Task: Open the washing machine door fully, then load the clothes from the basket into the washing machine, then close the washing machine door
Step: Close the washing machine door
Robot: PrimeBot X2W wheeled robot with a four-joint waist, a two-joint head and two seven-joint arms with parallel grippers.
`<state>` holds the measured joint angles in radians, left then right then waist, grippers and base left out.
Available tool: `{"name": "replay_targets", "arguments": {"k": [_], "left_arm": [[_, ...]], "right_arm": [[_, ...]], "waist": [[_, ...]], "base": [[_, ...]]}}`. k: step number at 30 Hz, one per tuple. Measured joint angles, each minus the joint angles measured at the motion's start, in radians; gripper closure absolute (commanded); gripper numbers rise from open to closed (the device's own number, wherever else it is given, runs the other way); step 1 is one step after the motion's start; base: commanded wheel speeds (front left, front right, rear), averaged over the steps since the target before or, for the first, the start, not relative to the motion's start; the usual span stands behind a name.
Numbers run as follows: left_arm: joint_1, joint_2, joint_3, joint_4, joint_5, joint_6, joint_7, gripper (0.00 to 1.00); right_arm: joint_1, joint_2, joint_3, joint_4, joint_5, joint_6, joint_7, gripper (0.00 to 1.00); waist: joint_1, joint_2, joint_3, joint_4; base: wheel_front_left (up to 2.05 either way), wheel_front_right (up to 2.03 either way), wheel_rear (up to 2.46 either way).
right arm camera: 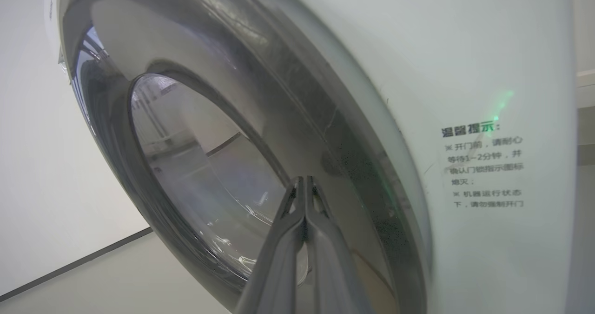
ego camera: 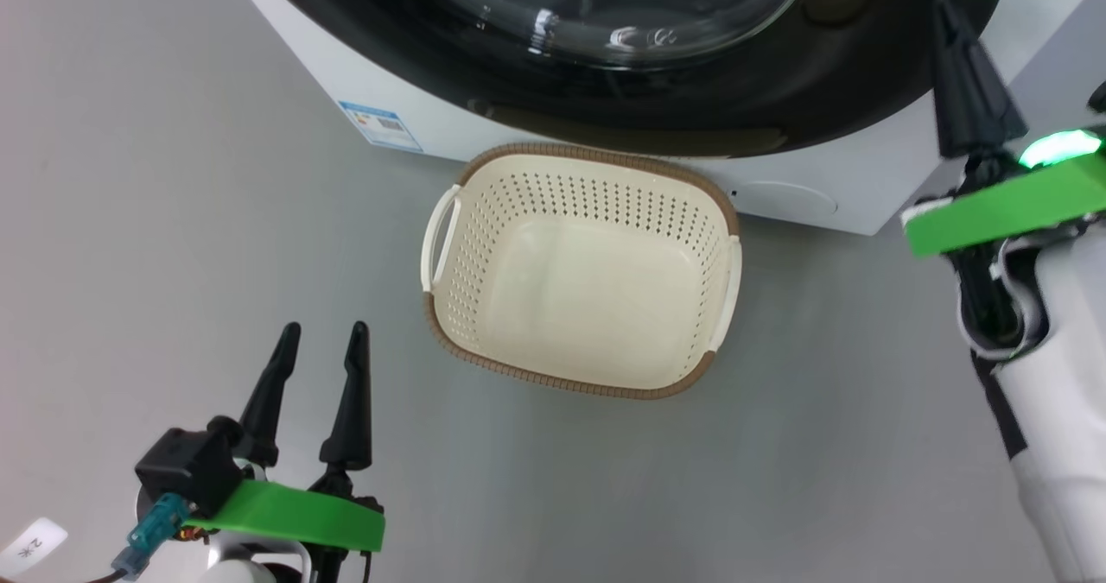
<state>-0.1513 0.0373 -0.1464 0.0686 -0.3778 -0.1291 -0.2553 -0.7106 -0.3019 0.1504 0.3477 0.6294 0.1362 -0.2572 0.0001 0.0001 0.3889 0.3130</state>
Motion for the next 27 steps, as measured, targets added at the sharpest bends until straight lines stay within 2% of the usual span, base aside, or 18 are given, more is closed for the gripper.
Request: {"name": "replay_targets", "arguments": {"k": [1, 2, 3, 4, 5, 15, 27], "left_arm": [[0.000, 0.000, 0.001, 0.005, 0.006, 0.000, 0.000, 0.00], [0.000, 0.000, 0.002, 0.011, 0.010, 0.000, 0.000, 0.00], [0.001, 0.000, 0.004, 0.019, 0.014, 0.000, 0.000, 0.00], [0.001, 0.000, 0.008, 0.025, 0.017, 0.000, 0.000, 0.00], [0.002, 0.000, 0.012, 0.031, 0.021, 0.000, 0.000, 0.00], [0.031, 0.001, 0.030, 0.096, 0.068, 0.000, 0.000, 0.00], [0.095, 0.021, 0.049, 0.122, 0.067, 0.000, 0.000, 0.00]], "right_arm": [[0.011, -0.002, 0.009, -0.004, 0.000, 0.000, 0.000, 0.98], [0.028, 0.000, 0.014, -0.006, 0.000, 0.000, 0.000, 0.81], [0.051, 0.002, 0.015, -0.007, 0.003, 0.000, 0.000, 0.70], [0.075, 0.003, 0.022, -0.008, 0.004, 0.000, 0.000, 0.42], [0.101, 0.006, 0.027, -0.008, 0.004, 0.000, 0.000, 0.00], [0.322, 0.033, 0.062, -0.011, 0.002, -0.003, 0.000, 0.00], [0.511, 0.041, 0.030, -0.021, -0.022, -0.003, 0.000, 0.00]], "waist": [[0.0000, 0.0000, -0.006, -0.002], [0.0000, 0.0000, -0.013, -0.004], [-0.0001, 0.0000, -0.021, -0.007], [-0.0001, 0.0000, -0.028, -0.010], [-0.0001, 0.0000, -0.036, -0.013], [-0.0001, 0.0000, -0.131, -0.066], [-0.0002, 0.0000, -0.234, -0.163]], "base": [[0.00, 0.00, 0.00], [0.00, 0.00, 0.00], [0.00, 0.00, 0.00], [0.00, 0.00, 0.00], [0.00, 0.00, 0.00], [0.00, 0.00, 0.00], [0.00, 0.00, 0.00]]}}
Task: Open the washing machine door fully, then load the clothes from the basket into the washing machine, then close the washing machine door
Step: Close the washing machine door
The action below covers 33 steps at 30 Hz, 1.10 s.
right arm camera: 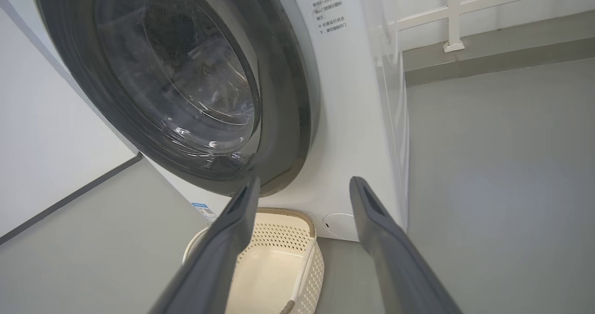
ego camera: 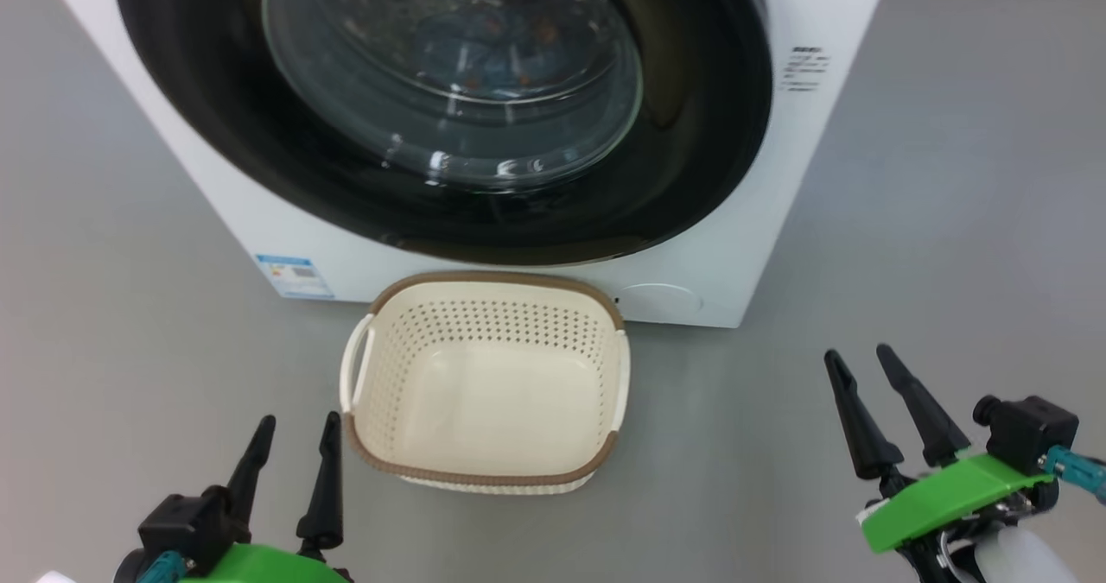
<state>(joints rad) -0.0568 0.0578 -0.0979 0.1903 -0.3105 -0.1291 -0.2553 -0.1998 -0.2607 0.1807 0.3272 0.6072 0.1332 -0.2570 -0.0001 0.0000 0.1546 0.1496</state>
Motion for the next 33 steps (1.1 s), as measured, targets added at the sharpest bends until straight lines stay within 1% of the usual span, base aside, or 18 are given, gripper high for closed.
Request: {"name": "replay_targets", "arguments": {"k": [5, 16, 24, 33], "left_arm": [[0.005, 0.014, 0.010, 0.004, 0.000, 0.000, 0.000, 0.00], [0.036, 0.020, 0.027, 0.009, 0.000, 0.000, 0.000, 0.00], [0.054, 0.021, 0.041, 0.013, 0.000, 0.000, 0.000, 0.00], [0.054, 0.021, 0.046, 0.013, 0.000, 0.000, 0.000, 0.00]], "right_arm": [[0.061, -0.009, -0.005, 0.001, -0.016, 0.000, 0.000, 0.00], [0.127, -0.021, -0.042, -0.004, -0.042, 0.000, 0.000, 0.00], [0.163, -0.021, -0.072, -0.011, -0.043, 0.000, 0.000, 0.00], [0.163, -0.020, -0.092, -0.016, -0.045, 0.000, 0.000, 0.00]], "waist": [[0.0000, 0.0001, -0.033, -0.047], [0.0000, 0.0001, -0.071, -0.104], [0.0000, 0.0000, -0.083, -0.131], [0.0000, 0.0000, -0.077, -0.140]], "base": [[0.00, 0.00, 0.00], [0.00, 0.00, 0.00], [0.00, 0.00, 0.00], [0.00, 0.00, 0.00]]}}
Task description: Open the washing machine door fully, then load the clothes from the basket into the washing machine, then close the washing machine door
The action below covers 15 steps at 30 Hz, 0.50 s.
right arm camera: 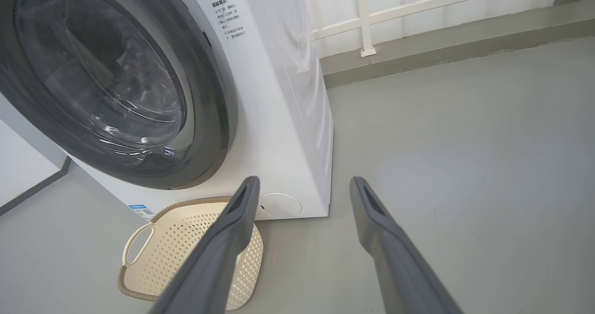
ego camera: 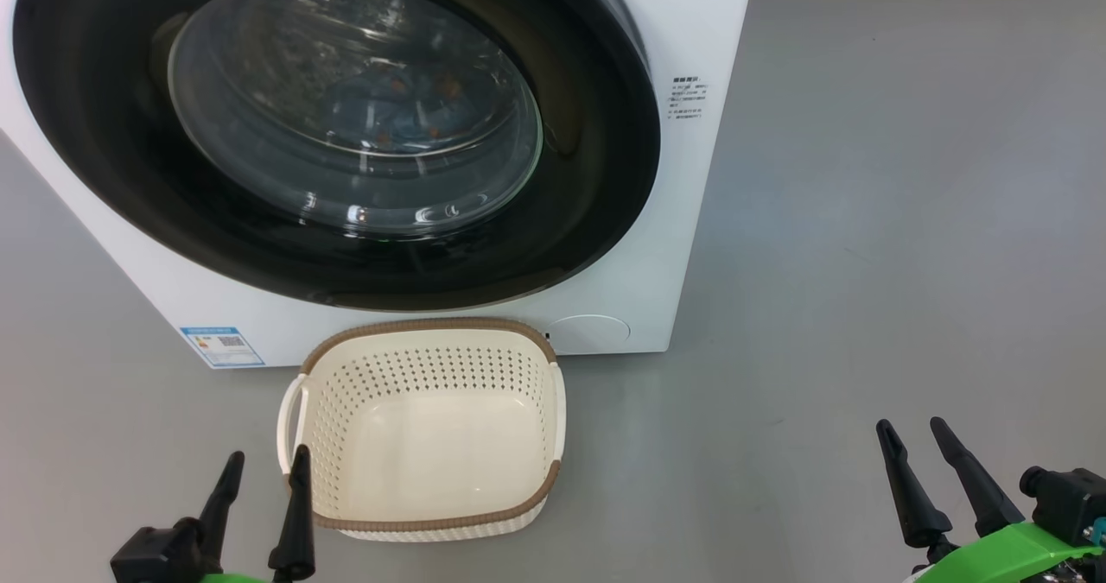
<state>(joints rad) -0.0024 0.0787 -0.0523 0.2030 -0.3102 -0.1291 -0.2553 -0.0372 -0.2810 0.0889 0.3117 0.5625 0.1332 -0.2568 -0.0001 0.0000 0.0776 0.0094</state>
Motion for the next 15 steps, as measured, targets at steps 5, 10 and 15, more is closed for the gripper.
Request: {"name": "replay_targets", "arguments": {"k": [5, 10, 15], "left_arm": [[0.000, 0.000, 0.004, -0.002, 0.000, 0.000, 0.000, 0.00], [0.000, 0.000, 0.011, -0.002, 0.000, 0.000, 0.000, 0.00], [0.011, -0.017, -0.001, 0.046, -0.002, 0.000, 0.001, 1.00]], "right_arm": [[0.000, 0.004, -0.002, -0.003, 0.000, 0.000, 0.000, 0.00], [0.000, 0.006, -0.003, -0.006, -0.007, 0.000, 0.000, 0.00], [0.002, 0.037, 0.001, 0.043, -0.006, 0.000, 0.001, 1.00]], "waist": [[0.0000, 0.0000, 0.003, -0.002], [0.0001, 0.0000, 0.003, 0.000], [0.0001, 0.0000, 0.003, 0.000]], "base": [[0.00, 0.00, 0.00], [0.00, 0.00, 0.00], [0.00, 0.00, 0.00]]}}
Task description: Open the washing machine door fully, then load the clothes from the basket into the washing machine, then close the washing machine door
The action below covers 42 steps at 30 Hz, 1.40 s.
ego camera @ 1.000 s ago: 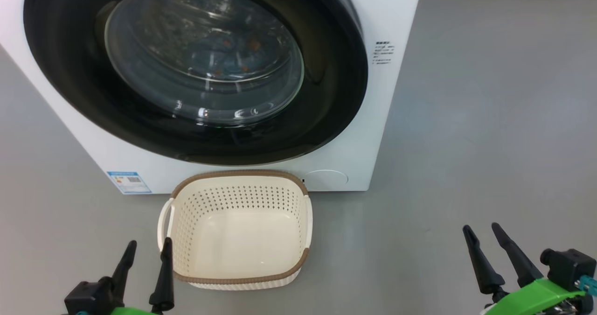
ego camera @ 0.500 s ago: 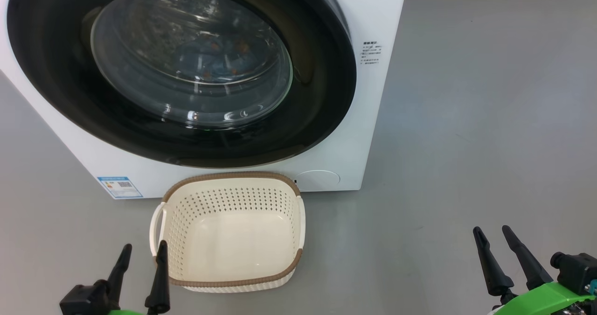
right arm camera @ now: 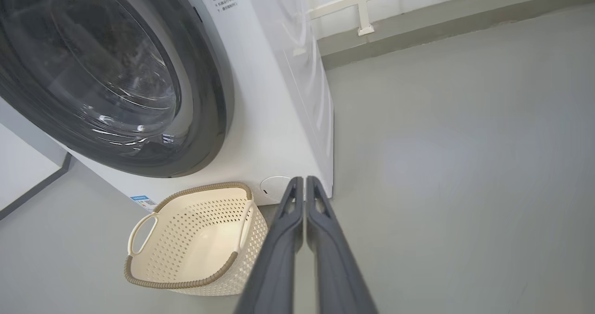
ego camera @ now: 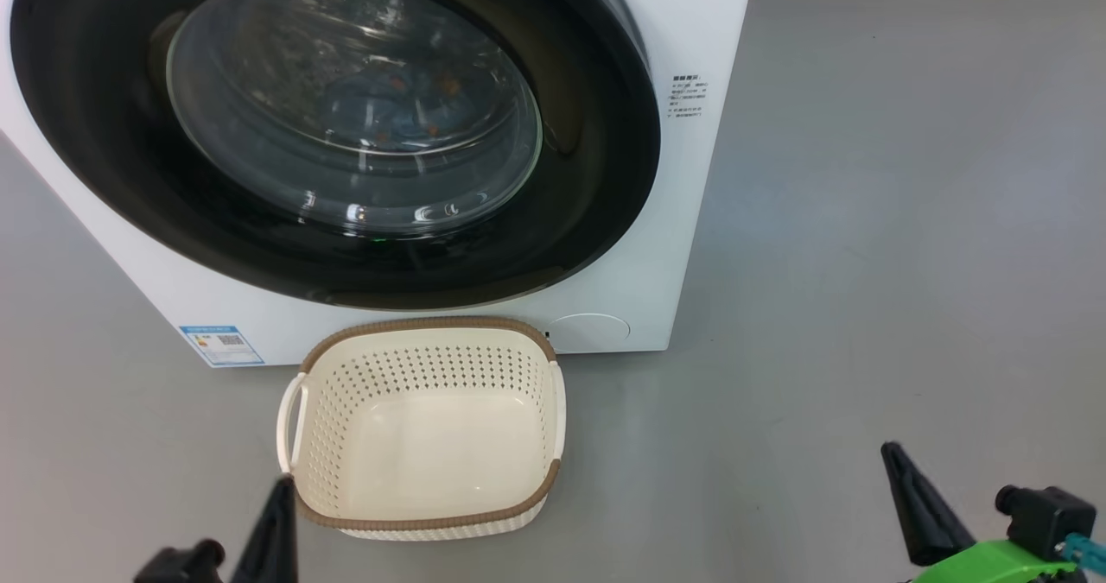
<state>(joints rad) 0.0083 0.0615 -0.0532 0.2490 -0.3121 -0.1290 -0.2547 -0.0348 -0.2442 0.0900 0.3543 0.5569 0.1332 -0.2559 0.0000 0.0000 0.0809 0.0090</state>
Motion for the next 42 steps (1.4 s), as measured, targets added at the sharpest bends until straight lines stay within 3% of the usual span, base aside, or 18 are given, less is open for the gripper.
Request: {"name": "replay_targets", "arguments": {"k": [9, 15, 42], "left_arm": [[0.016, -0.015, -0.004, 0.029, -0.066, 0.000, 0.018, 1.00], [0.014, -0.015, -0.001, 0.029, -0.130, 0.000, 0.032, 1.00], [0.007, -0.014, 0.022, 0.028, -0.412, 0.000, 0.106, 1.00]], "right_arm": [[0.013, 0.026, -0.004, 0.025, 0.050, 0.000, 0.018, 1.00], [0.013, 0.032, -0.008, 0.023, 0.099, 0.000, 0.036, 1.00], [0.012, 0.068, -0.055, 0.000, 0.328, 0.000, 0.109, 1.00]], "waist": [[0.0022, 0.0000, -0.007, 0.000], [0.0003, 0.0000, -0.008, -0.001], [0.0000, 0.0000, -0.025, -0.003]], "base": [[0.00, 0.00, 0.00], [0.00, 0.00, 0.00], [0.00, 0.00, 0.00]]}}
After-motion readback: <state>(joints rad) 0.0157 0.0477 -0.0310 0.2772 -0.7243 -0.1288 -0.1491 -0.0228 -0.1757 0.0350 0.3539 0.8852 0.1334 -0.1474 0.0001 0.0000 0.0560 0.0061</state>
